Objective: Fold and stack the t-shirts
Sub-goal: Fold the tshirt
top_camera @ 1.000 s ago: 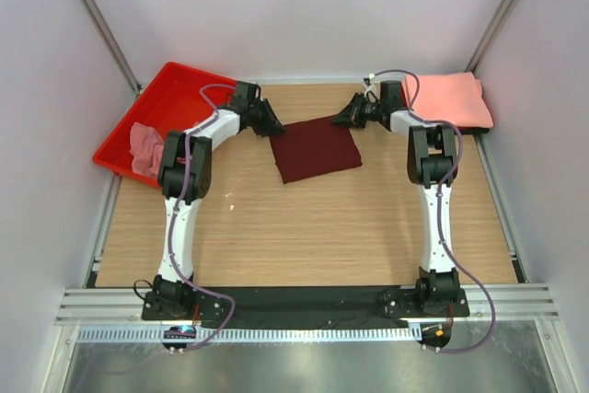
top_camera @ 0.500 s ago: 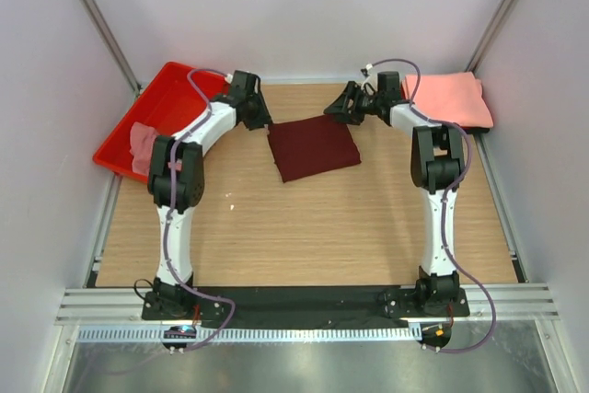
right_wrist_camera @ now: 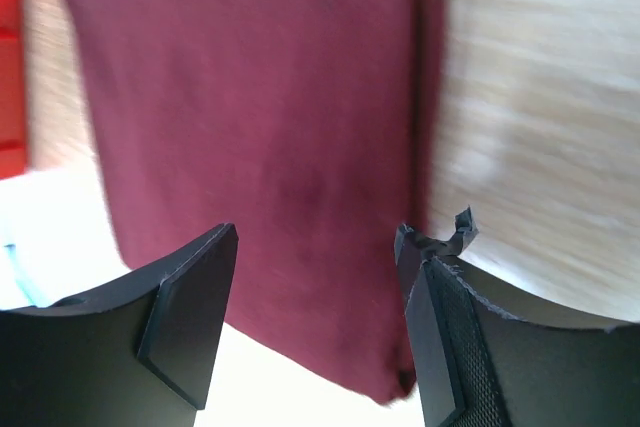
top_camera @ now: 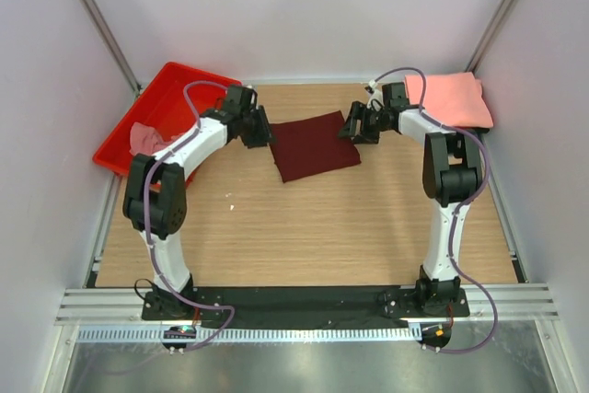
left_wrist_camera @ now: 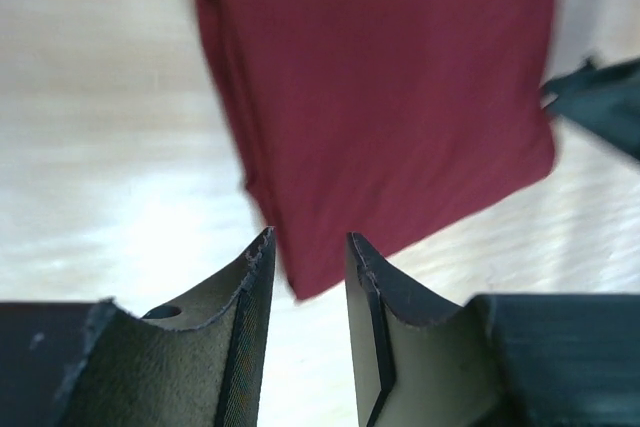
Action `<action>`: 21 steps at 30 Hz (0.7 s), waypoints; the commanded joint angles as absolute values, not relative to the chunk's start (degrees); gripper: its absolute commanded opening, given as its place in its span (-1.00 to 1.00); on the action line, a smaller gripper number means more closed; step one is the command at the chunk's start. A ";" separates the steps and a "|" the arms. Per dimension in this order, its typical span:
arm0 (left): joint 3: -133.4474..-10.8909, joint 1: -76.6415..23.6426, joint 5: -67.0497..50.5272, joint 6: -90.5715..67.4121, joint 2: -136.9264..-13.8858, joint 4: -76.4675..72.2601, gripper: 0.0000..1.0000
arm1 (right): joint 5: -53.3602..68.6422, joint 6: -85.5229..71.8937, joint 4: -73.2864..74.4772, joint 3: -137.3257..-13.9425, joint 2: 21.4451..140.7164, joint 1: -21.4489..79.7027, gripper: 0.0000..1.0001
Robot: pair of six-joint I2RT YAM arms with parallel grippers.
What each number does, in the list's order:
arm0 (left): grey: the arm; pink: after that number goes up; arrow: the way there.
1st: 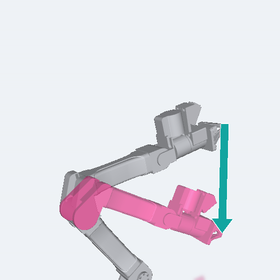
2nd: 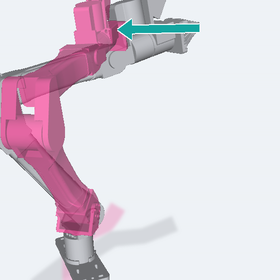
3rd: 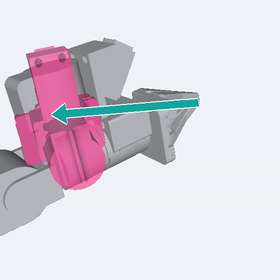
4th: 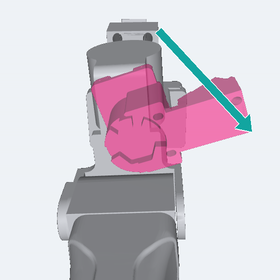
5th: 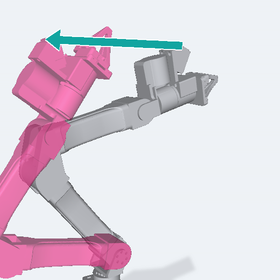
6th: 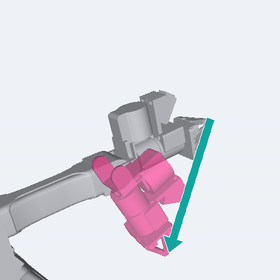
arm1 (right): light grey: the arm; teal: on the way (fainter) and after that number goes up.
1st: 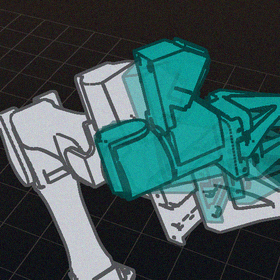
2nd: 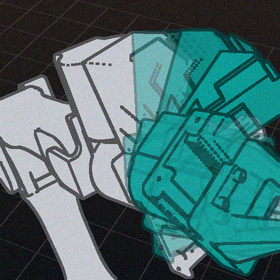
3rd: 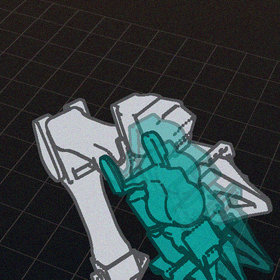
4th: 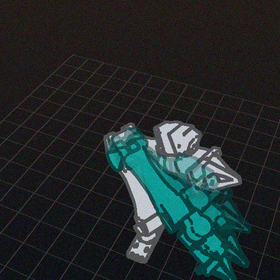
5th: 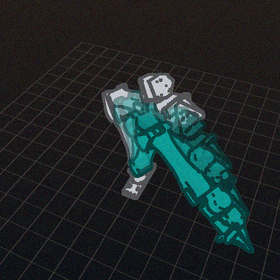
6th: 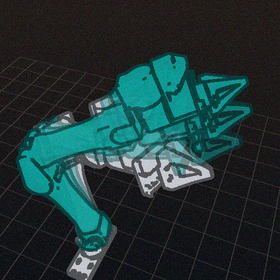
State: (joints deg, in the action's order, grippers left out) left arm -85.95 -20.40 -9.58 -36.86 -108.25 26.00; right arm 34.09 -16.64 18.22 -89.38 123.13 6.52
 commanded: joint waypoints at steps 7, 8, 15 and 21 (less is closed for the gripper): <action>-77.44 -20.48 -12.13 -40.34 -101.34 23.29 -0.30 | 31.55 -11.07 22.16 -84.74 117.96 6.33 0.43; -77.34 -20.57 -11.61 -40.25 -101.16 23.55 -0.30 | 31.55 -11.68 21.89 -83.86 117.43 6.42 0.43; -77.78 -20.57 -9.93 -39.03 -100.38 26.72 -0.31 | 30.76 -14.85 19.60 -73.84 110.31 7.90 0.31; -74.90 -20.65 -11.60 -39.37 -96.42 20.78 -0.30 | 27.78 -16.44 16.97 -63.20 104.07 11.24 0.25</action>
State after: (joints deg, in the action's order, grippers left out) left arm -76.64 -20.60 -10.68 -39.79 -101.69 26.17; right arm 29.47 -15.70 19.20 -66.72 108.55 9.32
